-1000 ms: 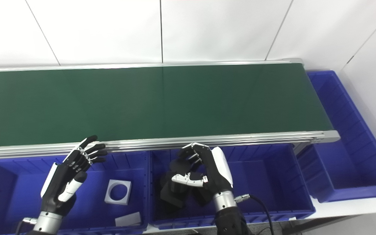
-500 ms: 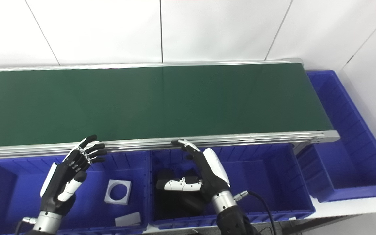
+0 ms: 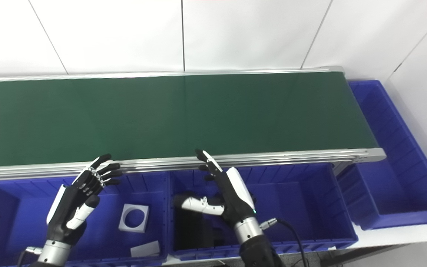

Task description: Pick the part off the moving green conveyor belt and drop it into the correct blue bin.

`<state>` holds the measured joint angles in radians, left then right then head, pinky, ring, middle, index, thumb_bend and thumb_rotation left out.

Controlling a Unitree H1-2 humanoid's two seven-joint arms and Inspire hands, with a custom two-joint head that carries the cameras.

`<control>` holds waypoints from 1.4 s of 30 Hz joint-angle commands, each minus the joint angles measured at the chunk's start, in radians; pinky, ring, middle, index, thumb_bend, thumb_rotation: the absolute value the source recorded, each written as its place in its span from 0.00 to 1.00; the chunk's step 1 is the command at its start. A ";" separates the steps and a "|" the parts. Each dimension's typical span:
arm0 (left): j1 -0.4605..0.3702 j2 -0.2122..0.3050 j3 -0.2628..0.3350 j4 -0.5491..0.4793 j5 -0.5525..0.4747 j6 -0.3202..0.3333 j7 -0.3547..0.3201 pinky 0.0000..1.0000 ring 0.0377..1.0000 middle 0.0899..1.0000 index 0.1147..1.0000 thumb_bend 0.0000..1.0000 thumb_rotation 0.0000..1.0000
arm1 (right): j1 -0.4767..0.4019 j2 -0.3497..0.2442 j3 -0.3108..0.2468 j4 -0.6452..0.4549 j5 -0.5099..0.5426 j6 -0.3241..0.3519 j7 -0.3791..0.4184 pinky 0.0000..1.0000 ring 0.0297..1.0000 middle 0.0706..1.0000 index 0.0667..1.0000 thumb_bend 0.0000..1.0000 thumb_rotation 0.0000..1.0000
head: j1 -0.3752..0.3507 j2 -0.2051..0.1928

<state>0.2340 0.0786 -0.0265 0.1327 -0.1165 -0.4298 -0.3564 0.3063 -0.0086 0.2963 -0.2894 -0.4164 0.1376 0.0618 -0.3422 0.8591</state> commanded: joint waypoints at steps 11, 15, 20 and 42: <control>0.017 -0.011 -0.026 -0.046 0.031 -0.039 0.014 0.67 0.72 0.75 0.83 0.82 0.67 | -0.020 0.084 0.062 0.036 0.132 -0.211 -0.050 0.68 0.75 0.80 0.85 0.61 0.70 | 0.091 -0.048; 0.024 -0.013 -0.037 -0.043 0.042 -0.039 0.019 0.68 0.71 0.75 0.83 0.84 0.67 | -0.037 0.093 0.040 0.134 0.201 -0.317 -0.068 0.67 0.74 0.78 0.83 0.66 0.58 | 0.116 -0.069; 0.035 -0.017 -0.055 -0.047 0.064 -0.039 0.031 0.68 0.72 0.75 0.83 0.86 0.69 | -0.043 0.073 0.017 0.208 0.221 -0.400 -0.079 0.67 0.73 0.76 0.82 0.68 0.55 | 0.144 -0.093; 0.014 -0.037 -0.126 0.012 0.101 -0.040 0.067 0.73 0.77 0.81 0.83 0.80 0.64 | -0.004 -0.033 -0.021 0.246 0.157 -0.524 -0.081 0.65 0.74 0.78 0.81 0.67 0.66 | 0.222 -0.152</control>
<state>0.2636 0.0480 -0.1463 0.1576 -0.0218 -0.4300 -0.2977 0.3033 -0.0443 0.2776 -0.0321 -0.2584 -0.3204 -0.0112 -0.1212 0.7057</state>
